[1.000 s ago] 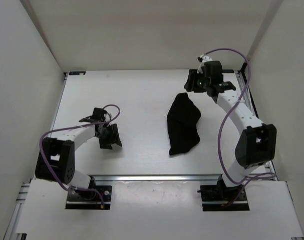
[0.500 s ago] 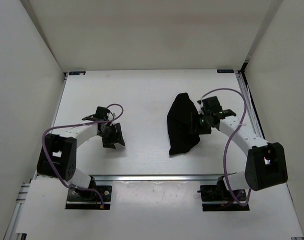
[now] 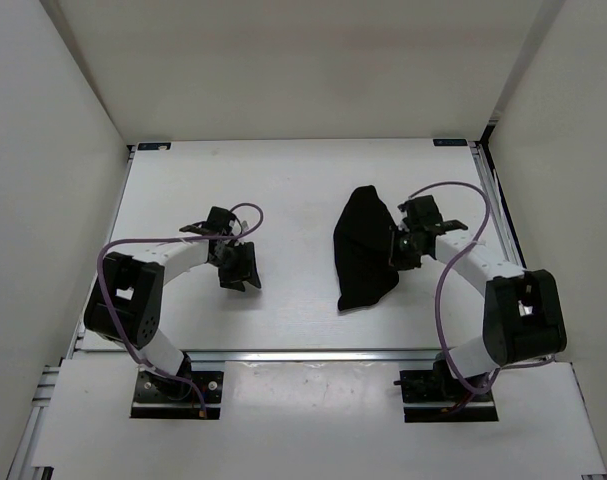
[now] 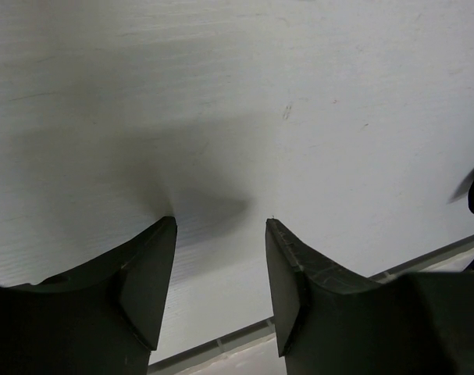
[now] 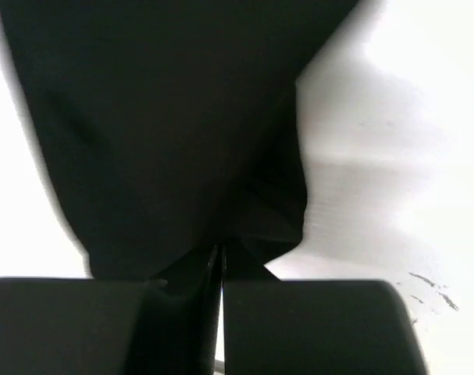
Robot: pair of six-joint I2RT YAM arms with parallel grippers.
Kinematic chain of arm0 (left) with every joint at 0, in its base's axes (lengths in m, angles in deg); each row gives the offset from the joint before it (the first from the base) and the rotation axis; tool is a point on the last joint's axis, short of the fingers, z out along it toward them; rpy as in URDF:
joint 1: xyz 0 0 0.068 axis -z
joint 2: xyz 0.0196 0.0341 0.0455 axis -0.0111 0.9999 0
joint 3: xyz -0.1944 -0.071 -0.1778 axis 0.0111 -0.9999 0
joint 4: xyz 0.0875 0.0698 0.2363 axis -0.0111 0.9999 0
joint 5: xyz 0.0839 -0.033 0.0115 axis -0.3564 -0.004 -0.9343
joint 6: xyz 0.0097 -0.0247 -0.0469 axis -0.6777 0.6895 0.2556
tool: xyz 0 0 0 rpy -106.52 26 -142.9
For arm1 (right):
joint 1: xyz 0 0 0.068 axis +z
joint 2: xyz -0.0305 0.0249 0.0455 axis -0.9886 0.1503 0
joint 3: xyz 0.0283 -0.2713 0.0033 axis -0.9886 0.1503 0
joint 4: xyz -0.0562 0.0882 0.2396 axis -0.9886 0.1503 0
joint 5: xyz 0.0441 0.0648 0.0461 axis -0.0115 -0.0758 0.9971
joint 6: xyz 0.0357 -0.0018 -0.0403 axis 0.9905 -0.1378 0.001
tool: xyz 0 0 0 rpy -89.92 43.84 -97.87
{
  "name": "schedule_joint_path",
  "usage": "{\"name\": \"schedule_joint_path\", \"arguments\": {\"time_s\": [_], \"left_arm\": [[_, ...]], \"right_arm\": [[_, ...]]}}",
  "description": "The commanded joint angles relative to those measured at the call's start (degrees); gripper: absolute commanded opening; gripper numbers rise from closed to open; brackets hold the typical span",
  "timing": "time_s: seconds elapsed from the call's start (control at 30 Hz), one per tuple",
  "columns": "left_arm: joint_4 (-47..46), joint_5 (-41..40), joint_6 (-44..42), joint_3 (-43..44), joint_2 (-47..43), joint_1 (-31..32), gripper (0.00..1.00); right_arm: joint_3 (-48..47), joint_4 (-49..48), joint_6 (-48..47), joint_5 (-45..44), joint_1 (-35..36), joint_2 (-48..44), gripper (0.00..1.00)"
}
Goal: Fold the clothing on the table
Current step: Flatten the skirt out
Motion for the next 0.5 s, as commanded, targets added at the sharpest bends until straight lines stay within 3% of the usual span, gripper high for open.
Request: {"name": "schedule_joint_path", "arguments": {"time_s": [0.0,0.17,0.27,0.33,0.37,0.47], "left_arm": [[-1.05,1.81,-0.44,1.15,-1.52,0.11,0.59],[-2.54,2.52,-0.53,-0.95,-2.32,-1.04,0.57],[-2.36,3.31,-0.53,-0.52,-1.79,-0.69,0.57],[-2.19,2.78,-0.96,0.18,-1.53,-0.51,0.58],[-2.19,2.87,-0.97,0.19,-1.61,-0.6,0.57],[-2.19,3.04,-0.97,0.45,-1.35,-0.69,0.57]], "right_arm": [[-7.73,0.36,-0.06,-2.46,4.44,-3.37,0.0],[-23.35,3.71,-1.02,2.79,9.11,-4.01,0.0],[-31.88,5.19,-2.78,6.31,11.75,1.96,0.0],[-35.93,7.38,-4.18,3.09,13.24,7.66,0.03],[-37.35,9.58,-4.72,1.15,12.46,8.64,0.25],[-34.05,12.5,-3.32,2.26,7.98,9.46,0.44]]}}
